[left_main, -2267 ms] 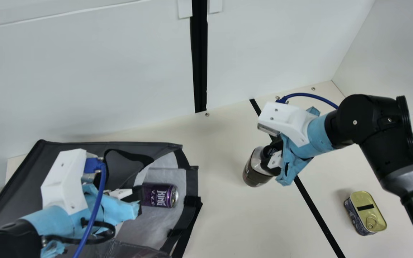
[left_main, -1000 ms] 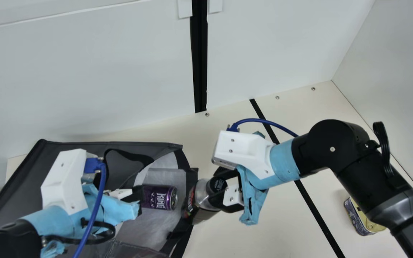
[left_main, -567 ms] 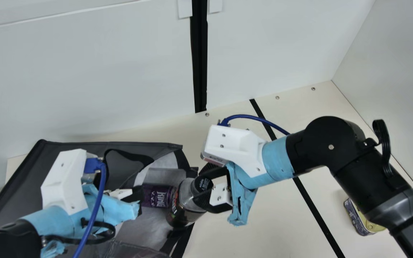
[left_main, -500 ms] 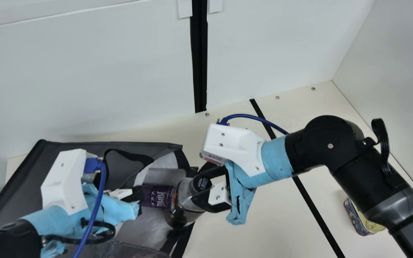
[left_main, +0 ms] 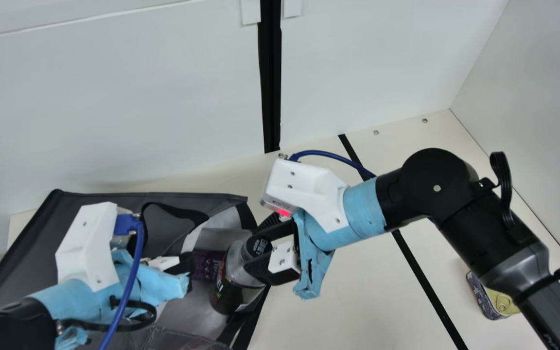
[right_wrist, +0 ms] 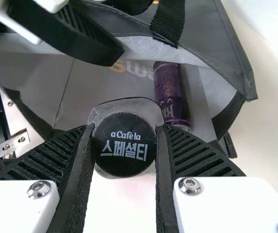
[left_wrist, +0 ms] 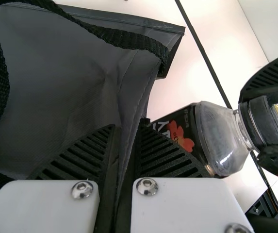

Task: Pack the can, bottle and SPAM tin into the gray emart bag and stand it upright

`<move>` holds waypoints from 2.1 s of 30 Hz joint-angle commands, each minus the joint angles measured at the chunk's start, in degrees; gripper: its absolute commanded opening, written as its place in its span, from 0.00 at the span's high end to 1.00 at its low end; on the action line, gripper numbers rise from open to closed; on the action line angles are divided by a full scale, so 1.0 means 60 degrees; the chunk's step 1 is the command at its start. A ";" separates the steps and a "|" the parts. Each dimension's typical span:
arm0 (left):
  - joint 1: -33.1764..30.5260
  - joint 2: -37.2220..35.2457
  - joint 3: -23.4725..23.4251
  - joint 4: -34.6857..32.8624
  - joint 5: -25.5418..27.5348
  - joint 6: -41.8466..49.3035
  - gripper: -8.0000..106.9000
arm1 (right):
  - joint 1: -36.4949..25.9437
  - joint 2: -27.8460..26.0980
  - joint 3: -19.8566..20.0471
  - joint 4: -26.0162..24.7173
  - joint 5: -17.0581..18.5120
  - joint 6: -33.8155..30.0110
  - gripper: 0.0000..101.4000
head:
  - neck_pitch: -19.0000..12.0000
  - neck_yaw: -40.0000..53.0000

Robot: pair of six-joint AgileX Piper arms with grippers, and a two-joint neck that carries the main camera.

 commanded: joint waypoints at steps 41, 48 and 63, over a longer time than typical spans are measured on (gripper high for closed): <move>0.0000 0.0000 0.0000 0.0000 0.0000 0.0000 1.00 | 0.0079 0.1230 0.0334 0.1333 -0.0306 -0.0573 1.00 | -0.0216 -0.0023; 0.0000 0.0000 0.0000 0.0000 0.0000 0.0000 1.00 | 0.0319 0.1435 0.0607 0.1514 -0.0655 -0.0663 1.00 | -0.0216 -0.0023; 0.0000 0.0000 0.0000 0.0000 0.0000 0.0000 1.00 | 0.0696 0.2163 0.0399 0.1823 -0.1346 -0.0630 1.00 | -0.0216 -0.0023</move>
